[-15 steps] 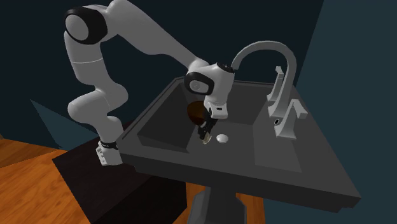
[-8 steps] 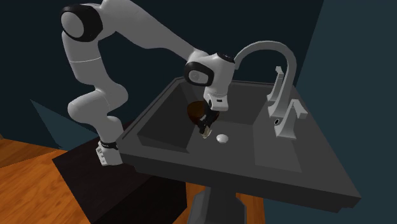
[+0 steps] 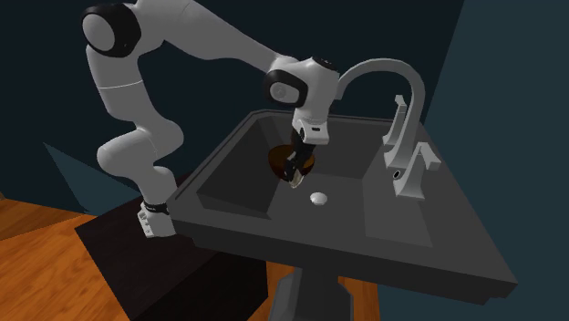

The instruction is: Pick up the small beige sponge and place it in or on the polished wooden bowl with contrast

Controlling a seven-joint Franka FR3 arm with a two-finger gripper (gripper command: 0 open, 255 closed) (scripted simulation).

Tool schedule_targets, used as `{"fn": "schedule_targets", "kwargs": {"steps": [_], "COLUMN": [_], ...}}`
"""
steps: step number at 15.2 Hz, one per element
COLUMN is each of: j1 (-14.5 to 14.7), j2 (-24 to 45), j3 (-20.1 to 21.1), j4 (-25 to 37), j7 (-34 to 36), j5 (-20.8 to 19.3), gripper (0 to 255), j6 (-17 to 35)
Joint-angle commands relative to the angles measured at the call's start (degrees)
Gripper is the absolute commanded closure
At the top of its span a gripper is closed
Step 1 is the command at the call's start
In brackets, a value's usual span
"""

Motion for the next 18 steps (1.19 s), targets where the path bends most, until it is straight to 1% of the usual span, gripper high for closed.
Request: {"fn": "schedule_targets", "kwargs": {"steps": [1,16,18], "j1": [-0.05,-0.32,0.87], "j2": [-0.53,-3.14,-4.71], "j3": [-0.1,-0.72,0.51], "j4": [1.07,9.96,8.82], "j7": [-0.1,-0.2,1.84], "j5": [0.13,0.7,1.96], "gripper": [255,255,255], "j6": [-1.59,-12.93,-13.05]}}
